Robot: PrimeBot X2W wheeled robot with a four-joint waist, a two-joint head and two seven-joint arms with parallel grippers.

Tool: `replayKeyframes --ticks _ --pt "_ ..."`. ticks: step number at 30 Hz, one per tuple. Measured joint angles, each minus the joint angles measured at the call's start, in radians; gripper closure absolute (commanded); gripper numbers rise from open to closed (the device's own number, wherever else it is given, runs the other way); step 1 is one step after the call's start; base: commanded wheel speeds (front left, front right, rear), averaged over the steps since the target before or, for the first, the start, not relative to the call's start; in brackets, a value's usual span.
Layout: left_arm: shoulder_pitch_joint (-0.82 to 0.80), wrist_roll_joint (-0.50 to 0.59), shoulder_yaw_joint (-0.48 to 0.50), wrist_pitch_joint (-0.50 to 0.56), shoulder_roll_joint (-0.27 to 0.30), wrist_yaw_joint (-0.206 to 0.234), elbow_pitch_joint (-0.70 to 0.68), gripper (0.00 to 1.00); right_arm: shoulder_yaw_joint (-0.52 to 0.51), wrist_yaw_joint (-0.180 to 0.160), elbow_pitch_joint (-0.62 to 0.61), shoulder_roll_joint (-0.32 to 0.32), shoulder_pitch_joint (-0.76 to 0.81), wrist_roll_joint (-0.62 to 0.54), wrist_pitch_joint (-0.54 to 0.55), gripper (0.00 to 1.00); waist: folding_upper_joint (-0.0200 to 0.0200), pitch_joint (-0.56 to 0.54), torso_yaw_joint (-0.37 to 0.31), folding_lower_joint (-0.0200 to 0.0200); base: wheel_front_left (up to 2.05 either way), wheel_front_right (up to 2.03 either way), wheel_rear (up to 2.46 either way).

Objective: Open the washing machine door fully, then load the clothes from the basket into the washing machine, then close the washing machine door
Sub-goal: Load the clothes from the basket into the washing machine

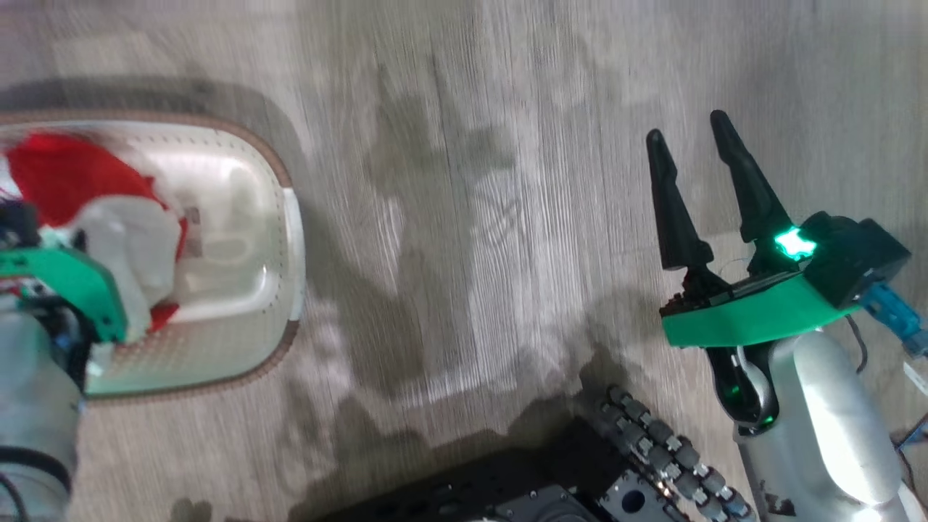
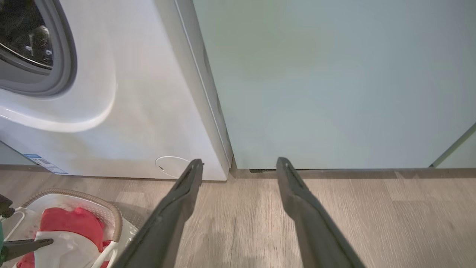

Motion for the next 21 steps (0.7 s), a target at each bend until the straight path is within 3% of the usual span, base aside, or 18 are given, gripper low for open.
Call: replayKeyframes --ticks 9,21 --pt "0.101 -0.022 -0.002 -0.059 -0.064 -0.009 -0.032 1.00 0.001 0.000 0.039 0.000 0.012 -0.023 0.000 0.00 0.0000 -0.161 0.019 0.0000 0.00 0.00 0.00" --pt "0.365 0.011 0.050 -0.060 -0.110 0.039 -0.477 1.00 -0.011 0.000 0.093 0.000 0.066 -0.057 0.000 0.00 0.0000 -0.385 0.079 -0.0001 0.00 0.00 0.00"
